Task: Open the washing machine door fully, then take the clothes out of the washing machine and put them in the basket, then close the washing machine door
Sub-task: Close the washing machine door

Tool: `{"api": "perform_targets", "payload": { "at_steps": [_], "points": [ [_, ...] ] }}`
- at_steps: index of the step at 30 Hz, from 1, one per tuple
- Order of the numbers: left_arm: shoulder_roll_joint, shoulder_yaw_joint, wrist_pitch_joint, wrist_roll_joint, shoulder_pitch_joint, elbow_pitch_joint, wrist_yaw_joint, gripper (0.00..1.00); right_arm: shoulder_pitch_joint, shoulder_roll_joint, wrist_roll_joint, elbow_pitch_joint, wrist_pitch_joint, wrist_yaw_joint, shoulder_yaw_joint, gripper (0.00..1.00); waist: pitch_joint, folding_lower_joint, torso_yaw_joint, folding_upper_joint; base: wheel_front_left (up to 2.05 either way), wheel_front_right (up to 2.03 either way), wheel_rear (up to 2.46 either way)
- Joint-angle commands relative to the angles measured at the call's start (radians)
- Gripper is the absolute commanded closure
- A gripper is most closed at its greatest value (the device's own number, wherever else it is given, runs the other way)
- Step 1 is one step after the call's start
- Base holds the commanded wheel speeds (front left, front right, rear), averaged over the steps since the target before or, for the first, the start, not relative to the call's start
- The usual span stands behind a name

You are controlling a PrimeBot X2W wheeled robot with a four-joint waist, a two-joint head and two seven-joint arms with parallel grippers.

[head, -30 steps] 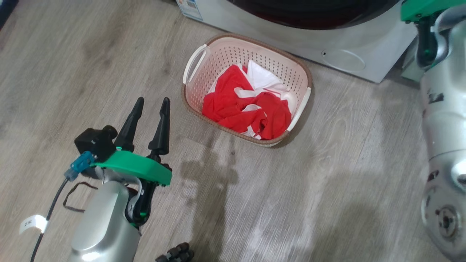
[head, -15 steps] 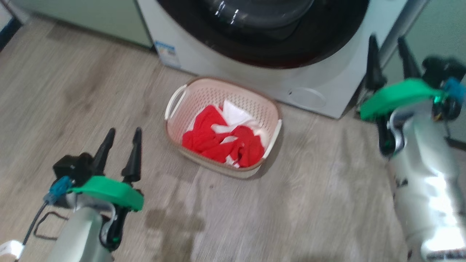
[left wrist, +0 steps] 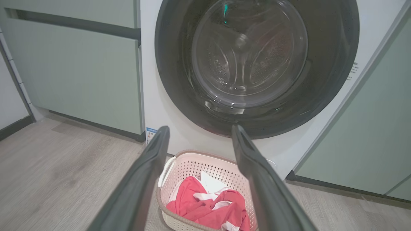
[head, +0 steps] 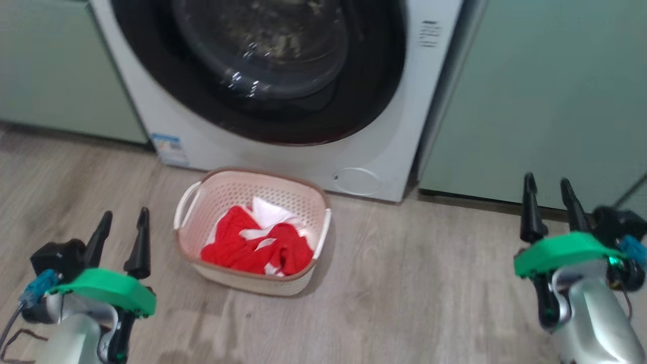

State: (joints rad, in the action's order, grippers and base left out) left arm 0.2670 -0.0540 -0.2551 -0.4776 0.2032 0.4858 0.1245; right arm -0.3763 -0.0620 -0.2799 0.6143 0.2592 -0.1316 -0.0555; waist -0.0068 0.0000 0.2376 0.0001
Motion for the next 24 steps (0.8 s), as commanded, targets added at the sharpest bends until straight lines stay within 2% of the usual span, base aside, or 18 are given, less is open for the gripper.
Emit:
{"api": "perform_targets", "payload": {
  "at_steps": [1,11,17,24],
  "points": [
    [0.040,0.035,-0.007,-0.002,0.042,-0.021,0.006,0.00,-0.007,0.011,0.015,-0.048,0.003,0.001,0.015,0.00,-0.031,0.0000,-0.043,-0.0001,0.00,0.00,0.00],
    [0.053,0.021,-0.007,-0.005,0.020,-0.034,0.006,0.00,0.166,0.012,0.048,-0.227,0.003,0.001,0.022,0.00,-0.051,0.0000,-0.126,-0.0001,0.00,0.00,0.00],
    [0.060,-0.013,-0.007,-0.034,-0.003,-0.039,0.006,0.00,0.283,0.012,0.047,-0.327,0.003,0.001,0.011,0.00,-0.060,0.0000,-0.138,-0.0001,0.00,0.00,0.00],
    [0.061,-0.024,-0.007,-0.018,-0.010,-0.037,0.006,0.00,0.335,0.012,0.047,-0.357,0.003,0.001,-0.004,0.00,-0.066,0.0000,-0.132,-0.0001,0.00,0.00,0.00]
  ]
}}
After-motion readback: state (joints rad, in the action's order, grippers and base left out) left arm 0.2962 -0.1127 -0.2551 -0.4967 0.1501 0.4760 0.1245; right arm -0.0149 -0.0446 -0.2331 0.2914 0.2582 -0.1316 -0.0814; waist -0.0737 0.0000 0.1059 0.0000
